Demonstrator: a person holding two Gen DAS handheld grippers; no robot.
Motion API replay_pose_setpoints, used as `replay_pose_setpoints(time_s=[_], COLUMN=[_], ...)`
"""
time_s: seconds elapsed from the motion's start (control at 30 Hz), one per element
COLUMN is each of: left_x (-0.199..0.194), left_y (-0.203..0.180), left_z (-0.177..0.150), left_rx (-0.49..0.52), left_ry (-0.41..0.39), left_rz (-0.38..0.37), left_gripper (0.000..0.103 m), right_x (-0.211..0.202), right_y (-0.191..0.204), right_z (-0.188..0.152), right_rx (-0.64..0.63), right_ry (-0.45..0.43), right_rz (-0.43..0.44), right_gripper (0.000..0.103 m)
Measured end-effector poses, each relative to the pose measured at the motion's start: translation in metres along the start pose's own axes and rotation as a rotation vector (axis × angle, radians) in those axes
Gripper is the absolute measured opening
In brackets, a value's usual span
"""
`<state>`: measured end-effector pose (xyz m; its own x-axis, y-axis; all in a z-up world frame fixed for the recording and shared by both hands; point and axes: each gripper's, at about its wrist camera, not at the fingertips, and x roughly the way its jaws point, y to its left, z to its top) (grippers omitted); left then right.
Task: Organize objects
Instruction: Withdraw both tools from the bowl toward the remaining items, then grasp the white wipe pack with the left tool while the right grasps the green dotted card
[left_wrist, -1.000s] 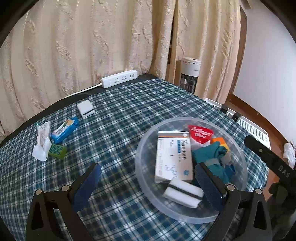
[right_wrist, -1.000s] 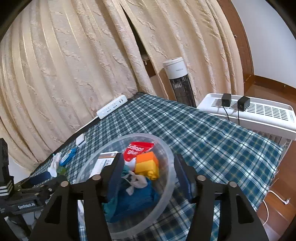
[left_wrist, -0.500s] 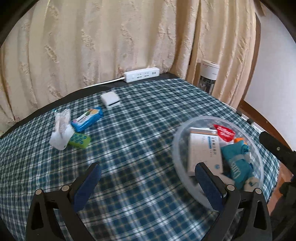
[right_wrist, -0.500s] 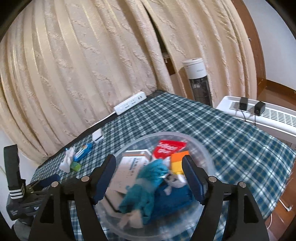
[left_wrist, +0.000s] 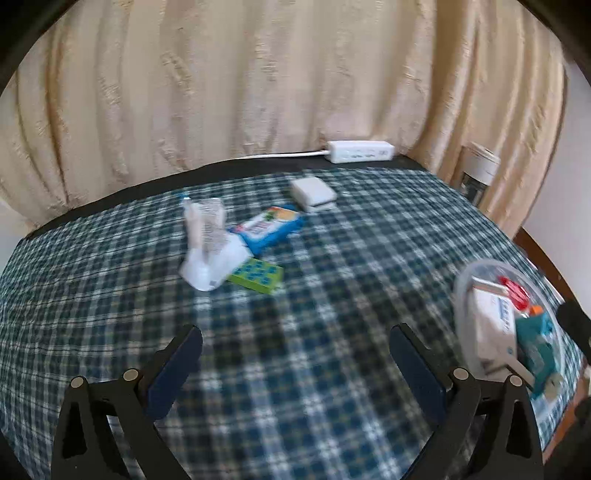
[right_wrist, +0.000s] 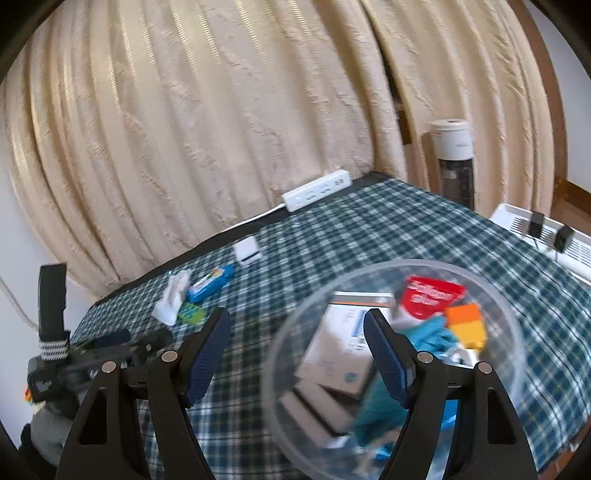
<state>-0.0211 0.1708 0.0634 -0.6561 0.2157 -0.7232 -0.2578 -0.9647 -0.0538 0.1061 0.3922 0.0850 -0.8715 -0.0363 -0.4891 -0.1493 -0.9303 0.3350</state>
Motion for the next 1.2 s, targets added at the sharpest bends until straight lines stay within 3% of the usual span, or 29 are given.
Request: replay_pose_setpoints(time_s=[0.43,0.7,1.2], left_x=[0.036,0.065,0.113], left_y=[0.062,0.088,0.103], left_z=[0.026,0.047,0.073], left_rx=[-0.089,-0.140,-0.161], left_ry=[0.040,0.063,0.092], left_rz=[0.079,0.090,0.102], left_gripper=[0.103,0.103,0.103], right_x=[0.037,0.062,0.111], right_y=[0.056,0.085,0.101], right_z=[-0.005,-0.011,-0.016], right_rx=[-0.092,-0.148,-0.167], right_ry=[0.058,0.109,0.219], right_rz=[0.064,0.099,0.109], right_gripper=[0.076,0.076,0.076])
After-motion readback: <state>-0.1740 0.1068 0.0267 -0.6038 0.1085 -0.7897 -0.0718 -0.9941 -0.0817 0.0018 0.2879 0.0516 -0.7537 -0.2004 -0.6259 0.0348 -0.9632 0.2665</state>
